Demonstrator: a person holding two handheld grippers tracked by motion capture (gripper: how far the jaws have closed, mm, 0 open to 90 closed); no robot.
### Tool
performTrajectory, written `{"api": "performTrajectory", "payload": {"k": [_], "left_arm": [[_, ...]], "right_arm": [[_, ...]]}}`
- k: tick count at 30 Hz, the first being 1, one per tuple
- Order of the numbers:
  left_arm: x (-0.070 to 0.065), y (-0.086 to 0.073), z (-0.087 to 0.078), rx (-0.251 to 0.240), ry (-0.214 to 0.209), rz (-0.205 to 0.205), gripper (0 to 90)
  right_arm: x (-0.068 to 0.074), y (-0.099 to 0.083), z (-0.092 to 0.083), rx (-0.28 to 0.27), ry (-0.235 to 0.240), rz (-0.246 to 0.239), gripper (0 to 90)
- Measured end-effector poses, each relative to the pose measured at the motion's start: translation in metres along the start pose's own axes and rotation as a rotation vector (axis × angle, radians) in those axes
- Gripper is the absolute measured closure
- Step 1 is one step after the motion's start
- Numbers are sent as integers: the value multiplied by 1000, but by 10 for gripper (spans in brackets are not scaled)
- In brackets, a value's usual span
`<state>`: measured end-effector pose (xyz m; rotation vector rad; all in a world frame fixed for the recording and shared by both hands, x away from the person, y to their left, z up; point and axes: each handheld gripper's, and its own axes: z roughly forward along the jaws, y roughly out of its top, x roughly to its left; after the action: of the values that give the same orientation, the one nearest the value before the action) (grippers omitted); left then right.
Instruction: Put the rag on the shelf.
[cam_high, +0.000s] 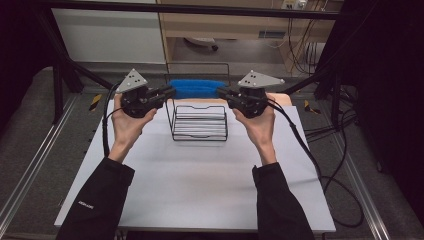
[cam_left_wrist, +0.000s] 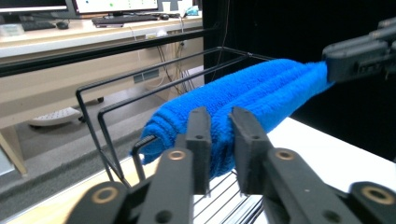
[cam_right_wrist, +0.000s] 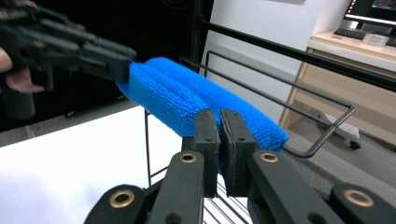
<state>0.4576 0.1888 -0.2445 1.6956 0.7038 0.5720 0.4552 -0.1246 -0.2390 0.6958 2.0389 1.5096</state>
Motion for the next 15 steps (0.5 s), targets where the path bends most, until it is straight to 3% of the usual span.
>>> {"api": "performTrajectory", "payload": {"k": [6, 15], "left_arm": [[0, 18, -3, 14, 2, -16, 717], [3, 30, -8, 12, -5, -25, 763]], "right_arm": [[0, -6, 2, 5, 5, -4, 862], [-1, -13, 3, 18, 18, -11, 861]]}}
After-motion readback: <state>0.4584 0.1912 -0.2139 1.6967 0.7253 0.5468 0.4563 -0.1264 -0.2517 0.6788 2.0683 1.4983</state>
